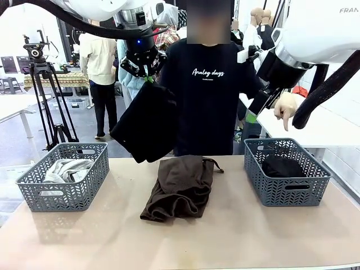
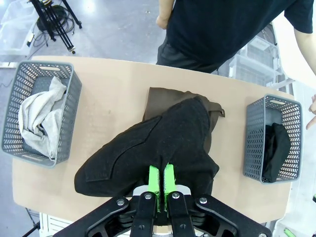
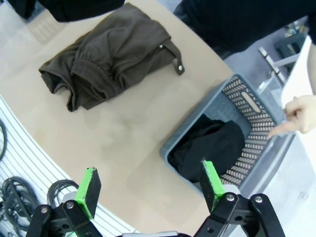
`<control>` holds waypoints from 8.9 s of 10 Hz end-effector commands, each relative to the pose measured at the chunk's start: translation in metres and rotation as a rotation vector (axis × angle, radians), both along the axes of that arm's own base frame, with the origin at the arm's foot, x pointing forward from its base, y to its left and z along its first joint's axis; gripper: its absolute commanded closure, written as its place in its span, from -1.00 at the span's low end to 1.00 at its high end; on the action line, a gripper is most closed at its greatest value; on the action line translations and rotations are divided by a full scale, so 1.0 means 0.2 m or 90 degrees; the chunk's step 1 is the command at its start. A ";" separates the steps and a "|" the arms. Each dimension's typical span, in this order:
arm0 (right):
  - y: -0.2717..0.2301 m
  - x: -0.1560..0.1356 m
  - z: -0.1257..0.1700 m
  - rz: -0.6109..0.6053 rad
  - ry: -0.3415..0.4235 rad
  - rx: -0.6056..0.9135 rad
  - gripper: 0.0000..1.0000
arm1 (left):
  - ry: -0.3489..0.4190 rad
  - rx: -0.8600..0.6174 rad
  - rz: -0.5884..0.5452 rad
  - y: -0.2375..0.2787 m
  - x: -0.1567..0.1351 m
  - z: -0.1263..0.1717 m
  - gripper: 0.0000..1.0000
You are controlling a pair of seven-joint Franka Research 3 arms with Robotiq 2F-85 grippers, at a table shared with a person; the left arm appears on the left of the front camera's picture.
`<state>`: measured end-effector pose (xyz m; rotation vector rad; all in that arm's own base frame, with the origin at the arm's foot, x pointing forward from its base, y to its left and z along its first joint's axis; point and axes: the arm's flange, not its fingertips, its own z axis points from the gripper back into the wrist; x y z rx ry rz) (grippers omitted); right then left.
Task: Sort the tops and bottoms.
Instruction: Sort the clothes according to human instructions, then lift clothes from the center of the table with your right hand.
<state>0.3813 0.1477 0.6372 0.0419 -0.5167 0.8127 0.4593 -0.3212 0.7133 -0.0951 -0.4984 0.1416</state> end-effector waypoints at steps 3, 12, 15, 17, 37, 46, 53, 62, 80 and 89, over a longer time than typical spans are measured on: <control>-0.38 -0.25 0.23 -0.113 -0.055 0.045 -1.00 | -0.001 -0.011 0.002 0.02 -0.02 0.02 1.00; -0.60 -0.35 0.37 -0.146 -0.090 0.082 -1.00 | -0.039 -0.021 -0.030 -0.11 -0.01 0.10 1.00; -0.60 -0.35 0.37 -0.146 -0.090 0.082 -1.00 | -0.117 -0.133 -0.116 -0.43 0.08 0.37 1.00; -0.60 -0.35 0.37 -0.146 -0.090 0.082 -1.00 | -0.109 -0.193 -0.165 -0.58 0.09 0.40 1.00; -0.60 -0.35 0.37 -0.146 -0.090 0.082 -1.00 | -0.010 -0.598 -0.457 -1.67 0.42 -0.24 1.00; -0.60 -0.35 0.37 -0.146 -0.090 0.082 -1.00 | -0.007 -0.574 -0.440 -1.48 0.18 -0.33 1.00; -0.60 -0.35 0.37 -0.146 -0.090 0.082 -1.00 | 0.016 -0.548 -0.437 -1.66 0.67 -0.56 1.00; -0.60 -0.35 0.37 -0.146 -0.090 0.082 -1.00 | 0.157 -0.394 -0.437 -2.17 0.88 -1.19 1.00; -0.60 -0.35 0.37 -0.146 -0.090 0.082 -1.00 | 0.114 -0.356 -0.440 -1.57 0.39 -1.22 -0.60; -0.60 -0.35 0.37 -0.146 -0.090 0.082 -1.00 | 0.114 -0.356 -0.440 -1.57 0.39 -1.22 -0.60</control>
